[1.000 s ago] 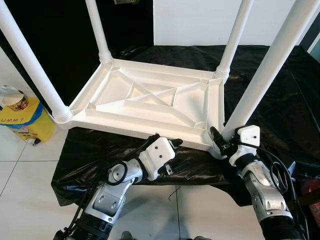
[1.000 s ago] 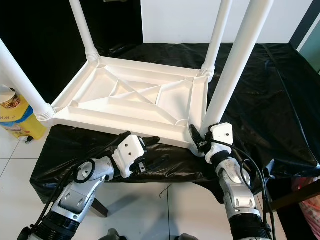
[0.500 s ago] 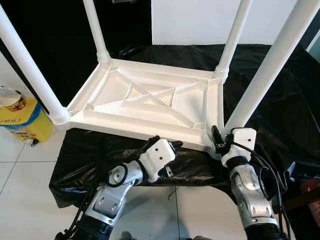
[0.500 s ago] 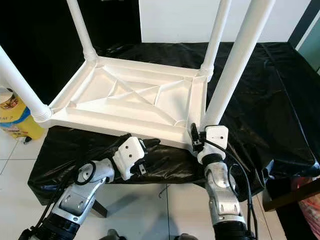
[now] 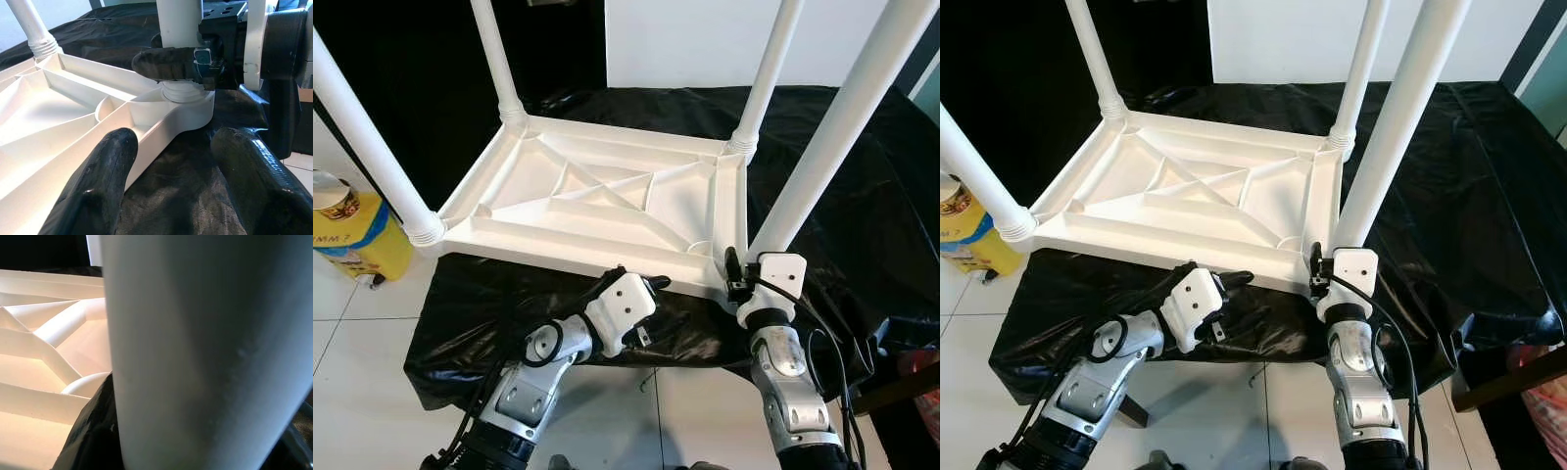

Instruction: Building children table

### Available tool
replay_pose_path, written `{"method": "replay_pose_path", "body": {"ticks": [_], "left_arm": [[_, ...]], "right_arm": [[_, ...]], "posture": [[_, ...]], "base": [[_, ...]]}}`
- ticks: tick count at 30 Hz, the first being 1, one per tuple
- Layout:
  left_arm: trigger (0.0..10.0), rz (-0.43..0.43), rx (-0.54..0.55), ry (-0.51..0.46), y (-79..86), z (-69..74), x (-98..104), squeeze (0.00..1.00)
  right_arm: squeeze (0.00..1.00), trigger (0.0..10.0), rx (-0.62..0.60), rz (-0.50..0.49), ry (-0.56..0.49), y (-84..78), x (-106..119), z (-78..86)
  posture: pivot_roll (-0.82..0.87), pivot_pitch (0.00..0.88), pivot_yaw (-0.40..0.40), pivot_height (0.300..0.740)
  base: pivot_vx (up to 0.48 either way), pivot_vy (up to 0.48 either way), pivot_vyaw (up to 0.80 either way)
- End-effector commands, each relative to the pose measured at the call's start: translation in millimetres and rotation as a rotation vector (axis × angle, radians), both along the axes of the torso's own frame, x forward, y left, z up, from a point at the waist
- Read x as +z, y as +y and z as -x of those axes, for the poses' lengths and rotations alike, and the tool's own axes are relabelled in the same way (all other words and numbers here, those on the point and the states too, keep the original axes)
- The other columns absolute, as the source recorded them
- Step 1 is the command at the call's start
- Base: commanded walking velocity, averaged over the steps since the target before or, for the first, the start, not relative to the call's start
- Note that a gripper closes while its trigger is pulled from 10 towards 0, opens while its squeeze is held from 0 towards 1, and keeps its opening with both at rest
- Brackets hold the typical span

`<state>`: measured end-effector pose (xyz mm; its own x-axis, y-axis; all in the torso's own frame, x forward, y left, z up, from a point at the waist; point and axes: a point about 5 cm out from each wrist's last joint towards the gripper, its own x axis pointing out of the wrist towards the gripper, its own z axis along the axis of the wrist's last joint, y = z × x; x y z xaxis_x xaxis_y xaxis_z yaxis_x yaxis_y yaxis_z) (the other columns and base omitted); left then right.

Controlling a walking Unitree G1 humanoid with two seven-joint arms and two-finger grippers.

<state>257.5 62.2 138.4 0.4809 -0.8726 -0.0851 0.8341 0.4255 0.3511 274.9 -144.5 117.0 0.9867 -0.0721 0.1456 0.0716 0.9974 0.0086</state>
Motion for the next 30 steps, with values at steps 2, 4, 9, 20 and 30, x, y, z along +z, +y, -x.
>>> {"method": "replay_pose_path", "body": {"ticks": [2,4,9,20,30], "left_arm": [[10.0,0.000,0.063,-0.017,3.8,-4.5,-1,0.00],[10.0,0.000,0.063,-0.018,4.1,-4.7,-1,0.00],[10.0,0.001,0.057,-0.019,2.9,-4.1,-1,0.00],[10.0,-0.007,0.062,-0.032,8.1,-7.1,2,0.00],[10.0,-0.016,0.064,-0.036,10.4,-8.1,2,0.00]], "right_arm": [[0.00,10.0,-0.007,0.023,0.076,0.0,-15,3.6],[0.00,10.0,-0.007,0.023,0.075,0.2,-14,3.8],[1.00,10.0,0.016,0.024,0.038,-2.4,-7,4.2],[1.00,10.0,0.276,0.015,-0.004,-23.4,4,13.2],[0.00,10.0,0.551,0.134,0.033,-35.9,7,4.6]], "posture": [[-0.04,0.060,-0.033,0.740],[-0.04,0.061,-0.032,0.740],[-0.05,0.060,-0.030,0.740],[-0.04,0.057,-0.028,0.740],[-0.03,0.055,-0.020,0.740]], "base": [[0.000,0.000,0.00],[0.000,0.000,0.00],[0.000,0.000,0.00],[0.000,0.000,0.00],[0.000,0.000,0.00]]}}
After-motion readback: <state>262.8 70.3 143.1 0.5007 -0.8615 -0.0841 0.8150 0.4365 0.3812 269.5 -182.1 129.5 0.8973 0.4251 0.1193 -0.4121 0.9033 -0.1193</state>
